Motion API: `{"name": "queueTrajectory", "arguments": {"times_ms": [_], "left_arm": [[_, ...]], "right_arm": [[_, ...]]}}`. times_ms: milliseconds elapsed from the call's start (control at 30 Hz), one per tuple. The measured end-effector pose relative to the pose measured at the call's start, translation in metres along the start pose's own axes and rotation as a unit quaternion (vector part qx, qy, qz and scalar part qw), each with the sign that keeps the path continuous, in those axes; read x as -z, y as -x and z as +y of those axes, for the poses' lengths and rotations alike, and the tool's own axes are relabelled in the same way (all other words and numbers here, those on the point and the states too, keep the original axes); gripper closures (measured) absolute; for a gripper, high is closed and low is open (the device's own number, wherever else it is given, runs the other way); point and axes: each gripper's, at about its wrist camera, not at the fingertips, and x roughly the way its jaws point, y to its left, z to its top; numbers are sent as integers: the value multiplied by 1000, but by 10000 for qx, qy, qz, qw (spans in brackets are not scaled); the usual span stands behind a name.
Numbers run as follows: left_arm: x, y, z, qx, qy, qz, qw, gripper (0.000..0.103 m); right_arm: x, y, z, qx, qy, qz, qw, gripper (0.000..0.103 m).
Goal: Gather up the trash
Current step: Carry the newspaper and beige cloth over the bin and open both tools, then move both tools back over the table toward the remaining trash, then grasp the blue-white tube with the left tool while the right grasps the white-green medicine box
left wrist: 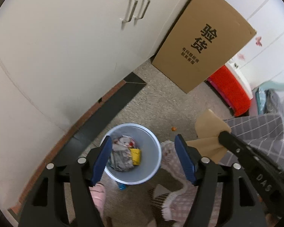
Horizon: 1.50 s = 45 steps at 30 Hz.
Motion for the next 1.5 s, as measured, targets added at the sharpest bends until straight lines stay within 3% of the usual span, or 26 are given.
{"name": "queueTrajectory", "arguments": {"times_ms": [33,67,300,500,667,800,1133,1333,1500], "left_arm": [[0,4,1,13,58,-30,10000,36],[0,7,0,8,64,-53,10000,36],[1,33,-12,49,71,-255,9996,36],[6,73,-53,215,-138,-608,9978,36],[19,112,-123,430,-713,-1026,9912,35],[38,131,-196,561,-1407,-1277,9802,34],[100,112,-364,1023,-2710,-949,9524,34],[128,82,-431,1189,-3250,-549,9366,34],[143,54,-473,1129,-3554,-352,9272,34]], "right_arm": [[-1,2,0,1,-34,-39,10000,62],[0,8,-2,11,-75,-140,9999,40],[-4,48,-10,15,-90,-461,9989,40],[-6,112,-33,-15,-86,-993,9950,40],[3,169,-74,82,-255,-1464,9889,40],[16,214,-125,272,-530,-1811,9817,40],[73,292,-278,1018,-1480,-2231,9581,40],[107,306,-351,1247,-2055,-2225,9448,40],[117,303,-381,1262,-2326,-2192,9391,40]]}}
